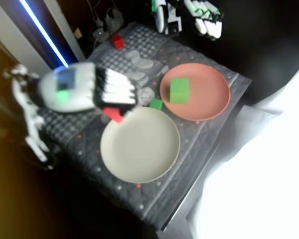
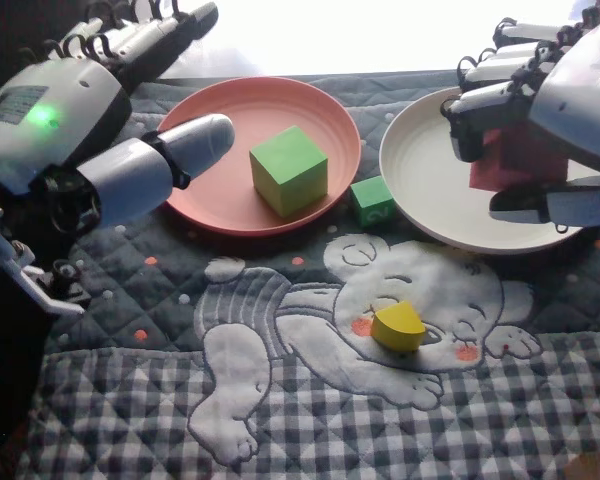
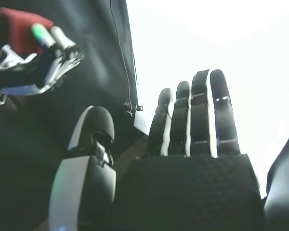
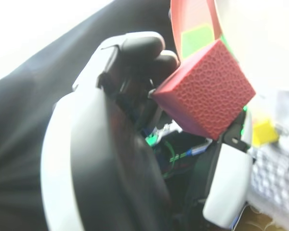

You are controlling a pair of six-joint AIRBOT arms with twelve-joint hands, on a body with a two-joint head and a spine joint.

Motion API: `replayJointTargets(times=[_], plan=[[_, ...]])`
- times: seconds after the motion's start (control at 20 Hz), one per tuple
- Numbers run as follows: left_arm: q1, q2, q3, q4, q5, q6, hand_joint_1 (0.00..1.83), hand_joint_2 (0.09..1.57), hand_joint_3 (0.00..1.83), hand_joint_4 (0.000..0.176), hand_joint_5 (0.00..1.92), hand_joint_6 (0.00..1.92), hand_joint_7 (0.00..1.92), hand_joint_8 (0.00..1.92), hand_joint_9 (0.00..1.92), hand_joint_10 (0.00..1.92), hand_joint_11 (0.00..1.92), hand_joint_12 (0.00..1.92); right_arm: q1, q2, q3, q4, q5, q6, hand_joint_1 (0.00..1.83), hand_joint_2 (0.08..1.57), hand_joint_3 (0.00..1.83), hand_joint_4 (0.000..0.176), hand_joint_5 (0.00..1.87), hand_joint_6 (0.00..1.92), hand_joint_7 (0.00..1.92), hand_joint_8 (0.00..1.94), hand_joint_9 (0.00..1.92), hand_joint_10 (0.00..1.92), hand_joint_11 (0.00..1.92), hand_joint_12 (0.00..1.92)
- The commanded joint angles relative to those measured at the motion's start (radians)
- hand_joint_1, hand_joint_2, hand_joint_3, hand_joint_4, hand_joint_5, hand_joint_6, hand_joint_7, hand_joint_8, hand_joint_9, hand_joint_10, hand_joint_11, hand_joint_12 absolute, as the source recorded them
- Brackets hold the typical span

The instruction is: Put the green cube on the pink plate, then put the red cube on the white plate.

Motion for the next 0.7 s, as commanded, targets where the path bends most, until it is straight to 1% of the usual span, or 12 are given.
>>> replayJointTargets(times=[0.0, 0.05, 0.1, 0.15, 0.2, 0.25, 0.3, 0.45, 0.5, 0.55, 0.6, 0.65], plan=[[-0.007, 0.006, -0.006, 0.030, -0.151, -0.003, 0.04, 1.32, 0.00, 0.028, 0.14, 0.00, 0.19, 0.00, 0.22, 0.01, 0.00, 0.83, 0.019, -0.001, 0.013, 0.027, -0.111, -0.003, 1.33, 1.26, 0.00, 0.000, 0.75, 1.27, 0.70, 1.51, 0.54, 1.69, 0.24, 1.92], [-0.007, 0.007, -0.008, 0.035, -0.158, -0.003, 0.02, 1.33, 0.00, 0.024, 0.14, 0.00, 0.18, 0.00, 0.23, 0.01, 0.00, 0.94, 0.024, -0.011, 0.026, 0.027, -0.097, -0.003, 1.33, 1.25, 0.00, 0.000, 0.76, 1.31, 0.72, 1.44, 0.58, 1.64, 0.31, 1.92], [-0.007, 0.007, -0.010, 0.039, -0.164, -0.003, 0.01, 1.33, 0.00, 0.019, 0.14, 0.00, 0.18, 0.00, 0.24, 0.01, 0.00, 0.98, 0.027, -0.018, 0.037, 0.027, -0.083, -0.003, 1.21, 1.24, 0.00, 0.000, 0.84, 1.24, 0.68, 1.48, 0.50, 1.59, 0.30, 1.92], [-0.007, 0.008, -0.013, 0.047, -0.175, -0.003, 0.02, 1.34, 0.00, 0.020, 0.15, 0.00, 0.19, 0.00, 0.25, 0.02, 0.00, 1.01, 0.036, -0.034, 0.063, 0.027, -0.047, -0.002, 1.19, 1.25, 0.00, 0.000, 0.85, 1.30, 0.59, 1.48, 0.35, 1.52, 0.18, 1.92], [-0.007, 0.009, -0.014, 0.051, -0.179, -0.003, 0.02, 1.33, 0.00, 0.030, 0.16, 0.01, 0.22, 0.01, 0.26, 0.02, 0.00, 1.01, 0.038, -0.042, 0.077, 0.027, -0.044, -0.002, 1.20, 1.24, 0.00, 0.000, 0.89, 1.22, 0.61, 1.51, 0.41, 1.60, 0.30, 1.92], [-0.007, 0.009, -0.016, 0.055, -0.183, -0.003, 0.05, 1.33, 0.00, 0.035, 0.17, 0.01, 0.26, 0.03, 0.28, 0.03, 0.00, 1.02, 0.043, -0.052, 0.095, 0.027, -0.034, 0.001, 1.30, 1.27, 0.00, 0.000, 0.80, 1.17, 0.63, 1.60, 0.50, 1.71, 0.44, 1.92], [-0.006, 0.010, -0.018, 0.058, -0.188, -0.003, 0.05, 1.32, 0.00, 0.038, 0.17, 0.01, 0.28, 0.02, 0.29, 0.03, 0.00, 1.04, 0.060, -0.058, 0.102, 0.027, 0.009, 0.003, 1.33, 1.26, 0.00, 0.000, 0.77, 1.15, 0.68, 1.58, 0.56, 1.71, 0.53, 1.92], [0.001, 0.012, -0.020, 0.060, -0.199, -0.003, 0.08, 1.30, 0.00, 0.026, 0.20, 0.01, 0.34, 0.02, 0.31, 0.03, 0.00, 1.10, 0.083, -0.103, 0.156, 0.027, 0.079, 0.004, 1.34, 1.23, 0.00, 0.000, 0.76, 1.23, 0.76, 1.42, 0.64, 1.59, 0.49, 1.86], [0.001, 0.012, -0.020, 0.060, -0.199, -0.003, 0.08, 1.30, 0.00, 0.029, 0.20, 0.00, 0.34, 0.02, 0.32, 0.03, 0.00, 1.12, 0.085, -0.120, 0.173, 0.027, 0.100, 0.005, 1.33, 1.25, 0.00, 0.000, 0.79, 1.27, 0.70, 1.46, 0.57, 1.64, 0.36, 1.90], [0.002, 0.012, -0.020, 0.060, -0.199, -0.003, 0.08, 1.30, 0.00, 0.030, 0.20, 0.00, 0.35, 0.02, 0.32, 0.03, 0.00, 1.12, 0.086, -0.128, 0.180, 0.027, 0.114, 0.005, 1.21, 1.23, 0.00, 0.000, 0.86, 1.24, 0.70, 1.39, 0.51, 1.46, 0.30, 1.87], [0.002, 0.012, -0.020, 0.060, -0.199, -0.003, 0.09, 1.30, 0.00, 0.032, 0.20, 0.00, 0.35, 0.01, 0.32, 0.03, 0.00, 1.12, 0.086, -0.131, 0.182, 0.027, 0.117, 0.005, 1.19, 1.22, 0.00, 0.000, 0.87, 1.26, 0.70, 1.36, 0.50, 1.34, 0.27, 1.82], [0.002, 0.012, -0.020, 0.060, -0.199, -0.003, 0.10, 1.30, 0.00, 0.031, 0.21, 0.00, 0.34, 0.01, 0.32, 0.03, 0.00, 1.09, 0.086, -0.134, 0.183, 0.027, 0.121, 0.005, 1.12, 1.23, 0.00, 0.000, 0.77, 1.32, 0.58, 0.98, 0.45, 1.08, 0.19, 1.63]])
